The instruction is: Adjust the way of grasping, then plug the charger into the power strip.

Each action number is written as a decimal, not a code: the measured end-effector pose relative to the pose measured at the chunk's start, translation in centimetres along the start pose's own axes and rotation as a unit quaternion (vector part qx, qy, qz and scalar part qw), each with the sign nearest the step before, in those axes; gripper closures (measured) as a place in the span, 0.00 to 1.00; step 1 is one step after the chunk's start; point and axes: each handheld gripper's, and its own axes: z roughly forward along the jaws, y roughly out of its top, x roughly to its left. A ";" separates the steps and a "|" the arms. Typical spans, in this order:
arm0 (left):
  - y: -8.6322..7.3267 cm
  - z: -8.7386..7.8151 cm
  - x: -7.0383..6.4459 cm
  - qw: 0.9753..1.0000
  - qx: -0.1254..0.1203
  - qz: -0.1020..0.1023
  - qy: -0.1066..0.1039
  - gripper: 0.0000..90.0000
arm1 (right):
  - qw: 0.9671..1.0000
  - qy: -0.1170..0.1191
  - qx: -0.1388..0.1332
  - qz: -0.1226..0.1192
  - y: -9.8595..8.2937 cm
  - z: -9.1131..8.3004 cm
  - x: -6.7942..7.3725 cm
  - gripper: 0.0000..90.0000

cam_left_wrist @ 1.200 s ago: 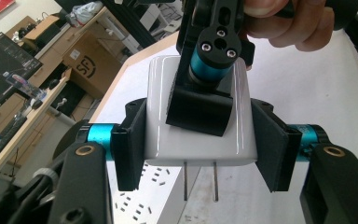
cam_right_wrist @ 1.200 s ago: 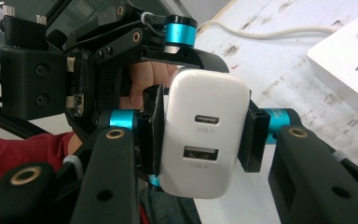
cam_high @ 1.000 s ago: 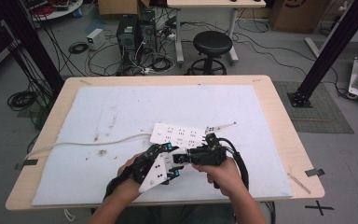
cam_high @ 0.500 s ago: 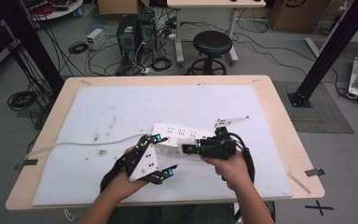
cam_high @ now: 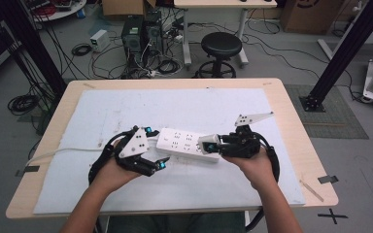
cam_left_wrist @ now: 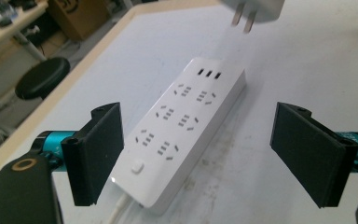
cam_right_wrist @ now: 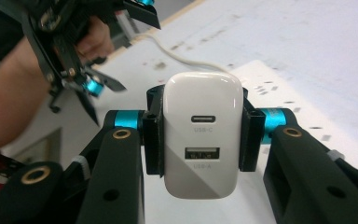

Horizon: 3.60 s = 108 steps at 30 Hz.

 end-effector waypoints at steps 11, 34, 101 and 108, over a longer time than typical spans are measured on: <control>-0.6 -2.4 4.8 0.997 0.059 -0.030 -0.042 0.19 | 0.999 -0.047 0.013 -0.014 0.9 -1.7 -1.0 0.70; -2.5 -4.2 8.4 0.995 0.085 -0.057 -0.003 0.19 | 0.997 -0.069 0.045 -0.016 3.1 -2.0 -3.0 0.70; -5.4 -5.0 9.1 0.990 0.126 -0.064 0.020 0.19 | 0.870 -0.070 0.435 -0.221 6.5 12.6 -6.4 0.71; -5.2 -5.0 9.1 0.990 0.126 -0.062 0.025 0.19 | 0.878 -0.063 0.432 -0.196 6.6 12.5 -7.1 0.71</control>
